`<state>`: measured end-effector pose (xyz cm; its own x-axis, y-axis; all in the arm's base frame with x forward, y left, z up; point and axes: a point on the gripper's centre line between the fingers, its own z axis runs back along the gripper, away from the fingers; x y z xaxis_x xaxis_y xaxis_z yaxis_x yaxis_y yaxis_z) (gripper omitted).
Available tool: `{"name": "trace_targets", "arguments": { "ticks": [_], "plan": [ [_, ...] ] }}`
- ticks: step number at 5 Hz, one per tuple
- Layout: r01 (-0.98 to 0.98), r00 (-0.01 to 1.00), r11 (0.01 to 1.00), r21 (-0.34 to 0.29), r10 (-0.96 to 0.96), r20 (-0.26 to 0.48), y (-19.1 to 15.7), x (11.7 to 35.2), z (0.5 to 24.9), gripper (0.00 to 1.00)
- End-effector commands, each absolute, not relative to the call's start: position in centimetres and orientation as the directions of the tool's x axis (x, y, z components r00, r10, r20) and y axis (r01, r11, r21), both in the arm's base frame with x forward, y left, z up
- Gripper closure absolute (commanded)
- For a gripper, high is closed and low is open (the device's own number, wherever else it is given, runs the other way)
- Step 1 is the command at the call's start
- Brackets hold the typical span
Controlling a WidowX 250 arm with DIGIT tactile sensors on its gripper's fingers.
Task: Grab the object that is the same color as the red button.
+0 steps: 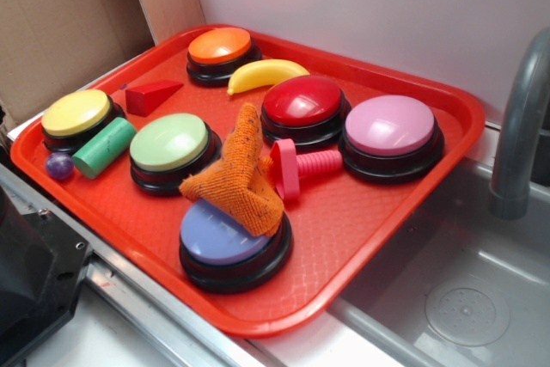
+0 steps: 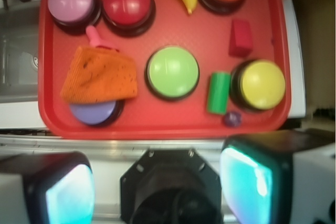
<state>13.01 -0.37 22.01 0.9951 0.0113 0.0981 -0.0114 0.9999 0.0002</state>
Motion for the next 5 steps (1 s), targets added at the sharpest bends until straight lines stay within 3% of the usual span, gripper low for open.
{"name": "trace_targets", "arguments": {
  "ticks": [1,3,5],
  "plan": [
    [0.040,0.992,0.998,0.043,-0.045,0.121,3.5,17.4,18.3,0.00],
    [-0.063,0.994,0.994,0.090,0.054,0.095,9.1,20.7,13.9,0.00],
    [-0.112,0.990,0.990,0.092,0.103,0.099,13.2,22.2,9.0,0.00]
  ]
}}
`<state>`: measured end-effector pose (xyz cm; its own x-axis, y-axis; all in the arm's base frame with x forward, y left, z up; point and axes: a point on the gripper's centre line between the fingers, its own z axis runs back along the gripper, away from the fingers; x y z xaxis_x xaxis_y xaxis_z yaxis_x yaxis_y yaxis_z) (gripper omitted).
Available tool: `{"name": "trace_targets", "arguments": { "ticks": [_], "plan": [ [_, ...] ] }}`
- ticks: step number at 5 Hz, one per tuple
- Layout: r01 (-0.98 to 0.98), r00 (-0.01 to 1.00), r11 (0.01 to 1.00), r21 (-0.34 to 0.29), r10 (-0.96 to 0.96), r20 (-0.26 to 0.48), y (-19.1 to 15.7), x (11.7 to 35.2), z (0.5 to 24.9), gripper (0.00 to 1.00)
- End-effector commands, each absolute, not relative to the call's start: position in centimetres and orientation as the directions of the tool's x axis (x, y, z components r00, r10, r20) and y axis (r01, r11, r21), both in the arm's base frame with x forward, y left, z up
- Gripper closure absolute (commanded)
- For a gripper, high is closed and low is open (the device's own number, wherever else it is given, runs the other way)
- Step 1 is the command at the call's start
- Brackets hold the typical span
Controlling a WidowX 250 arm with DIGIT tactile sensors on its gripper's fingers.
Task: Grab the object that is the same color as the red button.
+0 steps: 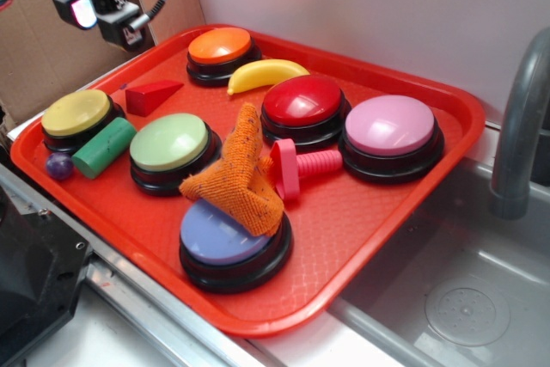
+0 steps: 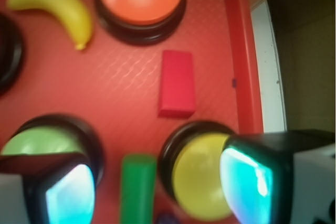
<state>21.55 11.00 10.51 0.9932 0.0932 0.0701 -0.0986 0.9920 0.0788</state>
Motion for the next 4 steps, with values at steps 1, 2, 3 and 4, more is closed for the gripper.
{"name": "trace_targets", "arguments": {
  "ticks": [1,2,3,4],
  "plan": [
    [-0.157,0.986,0.984,0.080,0.151,0.068,14.4,22.5,6.2,0.00],
    [-0.184,0.982,0.980,0.071,0.181,0.045,14.9,22.9,4.3,0.00],
    [-0.173,0.985,0.983,0.058,0.172,0.023,14.9,23.3,2.8,0.00],
    [-0.161,0.987,0.986,0.049,0.160,0.019,14.5,23.5,2.4,0.00]
  ]
}}
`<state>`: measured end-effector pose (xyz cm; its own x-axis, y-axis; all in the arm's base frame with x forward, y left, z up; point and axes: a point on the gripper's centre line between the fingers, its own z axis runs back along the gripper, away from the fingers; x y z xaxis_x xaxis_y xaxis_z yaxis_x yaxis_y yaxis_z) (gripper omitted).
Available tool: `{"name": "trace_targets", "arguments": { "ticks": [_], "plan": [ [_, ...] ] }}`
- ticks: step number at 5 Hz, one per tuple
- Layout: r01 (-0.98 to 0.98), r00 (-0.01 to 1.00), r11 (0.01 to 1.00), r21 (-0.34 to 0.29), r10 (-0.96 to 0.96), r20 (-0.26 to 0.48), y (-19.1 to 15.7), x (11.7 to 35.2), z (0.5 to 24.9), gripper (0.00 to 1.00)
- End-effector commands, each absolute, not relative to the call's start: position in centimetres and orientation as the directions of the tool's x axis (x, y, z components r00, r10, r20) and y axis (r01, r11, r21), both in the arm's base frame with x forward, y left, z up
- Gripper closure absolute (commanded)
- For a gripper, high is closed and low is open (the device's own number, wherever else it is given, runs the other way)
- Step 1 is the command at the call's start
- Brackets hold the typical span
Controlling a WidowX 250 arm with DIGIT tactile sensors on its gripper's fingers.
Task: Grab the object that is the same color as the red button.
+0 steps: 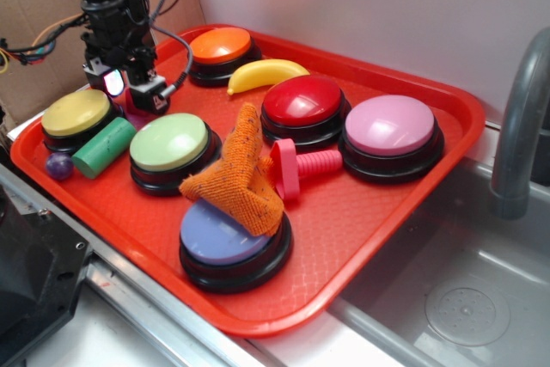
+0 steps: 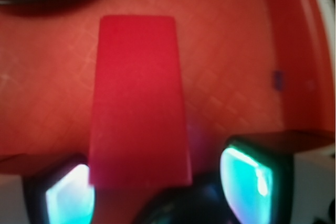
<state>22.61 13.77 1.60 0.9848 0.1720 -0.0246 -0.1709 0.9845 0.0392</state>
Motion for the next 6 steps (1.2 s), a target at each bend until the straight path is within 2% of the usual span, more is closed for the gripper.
{"name": "trace_targets", "arguments": {
  "ticks": [1,2,3,4,5,6],
  "plan": [
    [-0.168,0.985,0.985,0.043,0.166,0.045,14.4,23.4,2.6,0.29],
    [-0.179,0.983,0.983,0.042,0.177,0.048,14.5,23.1,3.1,1.00],
    [-0.216,0.976,0.974,0.074,0.215,0.028,14.0,23.1,5.3,1.00],
    [-0.239,0.971,0.963,0.122,0.239,0.017,12.0,24.0,9.0,1.00],
    [-0.214,0.976,0.970,0.112,0.209,0.055,8.6,24.9,12.6,1.00],
    [-0.175,0.984,0.984,0.030,0.174,0.046,5.2,25.0,15.2,1.00]
  ]
}}
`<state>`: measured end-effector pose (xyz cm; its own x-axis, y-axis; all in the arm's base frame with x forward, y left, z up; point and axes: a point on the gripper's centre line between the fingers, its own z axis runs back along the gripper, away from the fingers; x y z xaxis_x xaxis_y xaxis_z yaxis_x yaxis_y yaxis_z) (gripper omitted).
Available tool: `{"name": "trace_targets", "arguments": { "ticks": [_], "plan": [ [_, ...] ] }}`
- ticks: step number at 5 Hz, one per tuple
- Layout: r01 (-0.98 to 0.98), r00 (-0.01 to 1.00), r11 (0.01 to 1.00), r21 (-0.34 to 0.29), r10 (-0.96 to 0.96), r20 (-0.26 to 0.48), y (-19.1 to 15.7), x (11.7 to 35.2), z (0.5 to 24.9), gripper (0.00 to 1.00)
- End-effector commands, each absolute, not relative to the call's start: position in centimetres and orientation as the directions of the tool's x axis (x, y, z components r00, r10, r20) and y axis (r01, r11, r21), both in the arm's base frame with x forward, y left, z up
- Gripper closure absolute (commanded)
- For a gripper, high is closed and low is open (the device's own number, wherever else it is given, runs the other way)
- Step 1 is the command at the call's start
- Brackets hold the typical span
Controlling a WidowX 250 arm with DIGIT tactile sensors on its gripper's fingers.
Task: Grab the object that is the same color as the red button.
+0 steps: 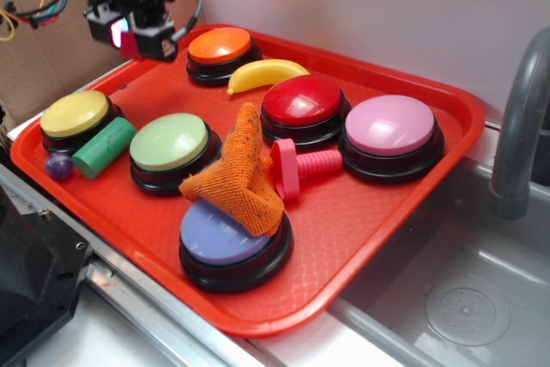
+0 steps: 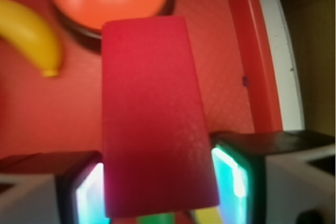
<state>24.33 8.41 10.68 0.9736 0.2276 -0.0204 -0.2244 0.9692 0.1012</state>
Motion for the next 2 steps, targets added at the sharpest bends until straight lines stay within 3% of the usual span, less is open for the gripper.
{"name": "trace_targets", "arguments": {
  "ticks": [1,2],
  "plan": [
    [-0.128,0.991,0.992,-0.021,0.129,0.034,2.68,24.42,16.65,1.00],
    [-0.110,0.993,0.993,-0.035,0.112,0.046,1.87,23.90,16.60,1.00]
  ]
}}
